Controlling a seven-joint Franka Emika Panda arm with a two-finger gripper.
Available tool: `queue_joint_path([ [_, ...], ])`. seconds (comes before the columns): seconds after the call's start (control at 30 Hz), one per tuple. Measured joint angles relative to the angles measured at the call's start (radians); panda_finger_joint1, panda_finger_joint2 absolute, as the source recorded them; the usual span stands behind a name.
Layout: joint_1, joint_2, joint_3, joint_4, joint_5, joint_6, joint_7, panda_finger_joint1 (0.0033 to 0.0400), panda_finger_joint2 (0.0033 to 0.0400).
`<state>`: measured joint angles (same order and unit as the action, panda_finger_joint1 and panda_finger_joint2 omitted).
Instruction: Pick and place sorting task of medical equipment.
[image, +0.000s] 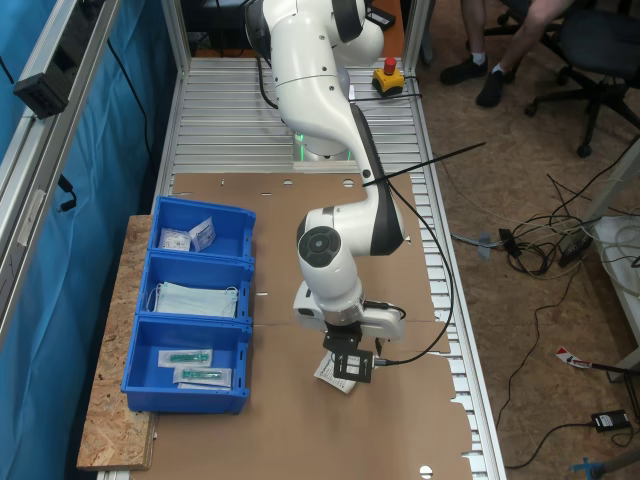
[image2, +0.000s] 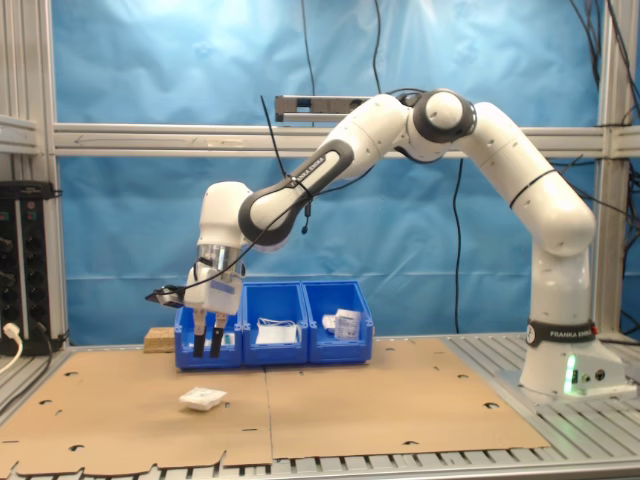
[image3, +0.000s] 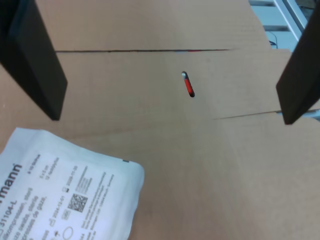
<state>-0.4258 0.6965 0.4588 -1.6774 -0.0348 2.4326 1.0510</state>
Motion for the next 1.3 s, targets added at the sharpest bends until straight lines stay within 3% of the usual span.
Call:
queue_joint_path([
  [0.77,0.034,0.11,-0.01,0.108,0.0,0.08,0.0,0.04,0.04],
  [1.3,0.066,0.137,-0.022,0.182,0.0,0.095,0.001,0.04,0.04],
])
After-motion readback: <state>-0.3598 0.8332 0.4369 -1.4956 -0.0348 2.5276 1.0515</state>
